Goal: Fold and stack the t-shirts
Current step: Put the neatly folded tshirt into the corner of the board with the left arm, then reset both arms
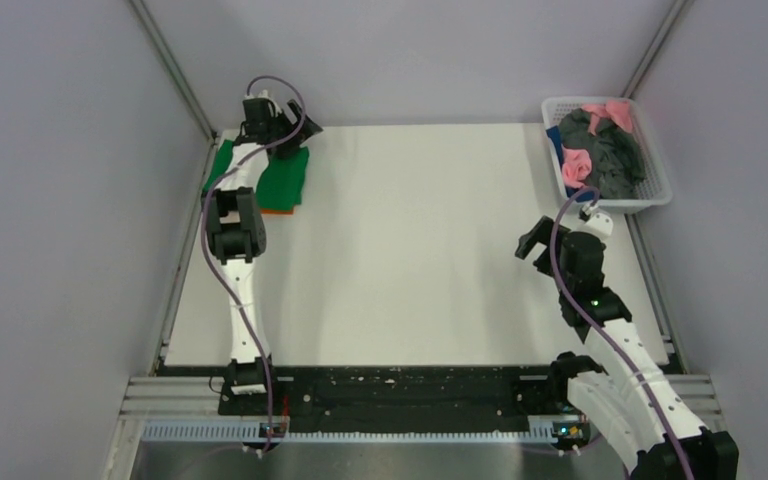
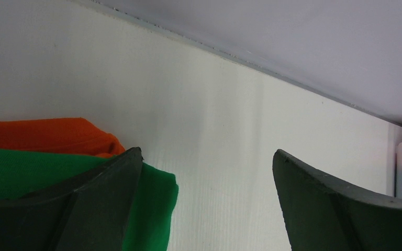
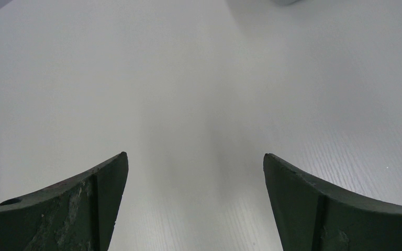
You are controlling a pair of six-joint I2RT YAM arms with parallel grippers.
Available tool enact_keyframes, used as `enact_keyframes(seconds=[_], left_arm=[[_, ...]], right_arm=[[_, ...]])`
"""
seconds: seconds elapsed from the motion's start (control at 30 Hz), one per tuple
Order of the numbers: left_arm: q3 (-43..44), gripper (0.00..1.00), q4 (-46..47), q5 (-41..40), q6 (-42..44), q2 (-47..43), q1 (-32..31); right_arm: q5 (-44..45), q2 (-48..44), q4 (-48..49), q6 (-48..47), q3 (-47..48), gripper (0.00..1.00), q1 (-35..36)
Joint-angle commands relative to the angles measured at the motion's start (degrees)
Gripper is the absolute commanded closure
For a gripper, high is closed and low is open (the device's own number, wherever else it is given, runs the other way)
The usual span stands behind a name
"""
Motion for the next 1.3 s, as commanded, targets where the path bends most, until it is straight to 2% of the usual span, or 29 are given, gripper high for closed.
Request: enact_keyframes(seconds=[0.0,0.07,0.1,0.2,0.3,0.43,0.63,0.7,0.8,0.93,1.27], left_arm=[[1.56,0.01,-6.19,0.99,1.07,-13.98,-1.38],[-4.41,0.01,-11.1,-0.77,2.58,-22.19,-3.27],[-10.3,0.01,-11.33,-2.04,3.32,-28.67,-5.41],[-28.78,0.01,-6.66,-9.19,9.05,-43.56,-12.06],[-41.6,0.01,-5.49,-18.11,13.95,-53.73,-19.87],[-56.94,0.01,-3.18,-24.39,12.41,-62.97,-26.14],[-76.57,0.01,-2.81,-29.76,5.25,-74.61,-29.54],[-81.36,0.01,-3.78,-33.33,2.0,-79.23,-29.56],[-88.36,0.01,-0.13,-35.96,0.78,-84.14,-29.52],[-90.7,0.01,0.7,-38.26,1.53,-87.51,-29.61],[-98.11,0.01,5.82,-37.8,-0.75,-93.86,-29.56]], right_arm=[[0.31,0.94,-0.45,0.05,3.01,0.01,-0.39],[0.56,2.74,-4.28,0.56,4.77,0.01,-0.44],[0.37,3.68,-6.25,0.53,5.88,0.01,-0.37],[-1.22,5.07,-10.05,0.43,7.92,0.01,-0.36],[-3.48,4.36,-11.71,0.26,8.13,0.01,-0.4],[-3.82,1.78,-12.76,0.05,6.89,0.01,-0.37],[-3.89,-0.59,-11.34,-0.69,4.65,0.01,-0.36],[-3.35,-0.85,-10.62,-0.84,3.96,0.01,-0.38],[-4.35,-0.82,-8.52,-1.27,2.73,0.01,-0.39],[-8.31,-0.44,-5.79,-2.05,1.53,0.01,-0.37],[-10.56,-1.89,-3.77,-2.41,-0.39,0.01,-0.38]])
